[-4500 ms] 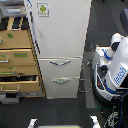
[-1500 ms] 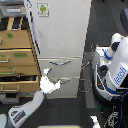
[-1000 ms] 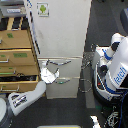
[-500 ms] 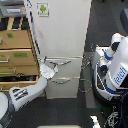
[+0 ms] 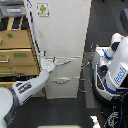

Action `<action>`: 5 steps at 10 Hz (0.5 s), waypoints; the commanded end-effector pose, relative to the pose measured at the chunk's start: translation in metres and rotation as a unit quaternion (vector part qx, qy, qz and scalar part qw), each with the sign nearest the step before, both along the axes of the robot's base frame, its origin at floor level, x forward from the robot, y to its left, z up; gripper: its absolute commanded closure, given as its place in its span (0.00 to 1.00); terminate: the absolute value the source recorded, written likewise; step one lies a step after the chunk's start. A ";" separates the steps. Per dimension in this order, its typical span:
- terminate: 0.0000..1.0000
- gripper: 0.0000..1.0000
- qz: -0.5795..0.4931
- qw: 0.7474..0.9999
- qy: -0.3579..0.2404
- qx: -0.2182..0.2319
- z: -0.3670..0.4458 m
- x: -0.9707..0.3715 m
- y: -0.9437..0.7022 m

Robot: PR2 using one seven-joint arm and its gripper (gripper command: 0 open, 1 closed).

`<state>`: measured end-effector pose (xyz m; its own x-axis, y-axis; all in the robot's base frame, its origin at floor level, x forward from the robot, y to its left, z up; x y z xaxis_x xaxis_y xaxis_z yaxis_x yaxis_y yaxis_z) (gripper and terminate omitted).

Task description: Opening the fridge

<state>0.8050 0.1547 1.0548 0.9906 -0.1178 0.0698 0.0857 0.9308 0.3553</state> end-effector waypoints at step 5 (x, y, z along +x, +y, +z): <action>0.00 0.00 0.057 0.998 0.010 0.006 0.034 0.065 0.119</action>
<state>0.8513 0.2249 1.0747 0.9988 -0.0181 0.0460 0.0020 0.9450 0.3270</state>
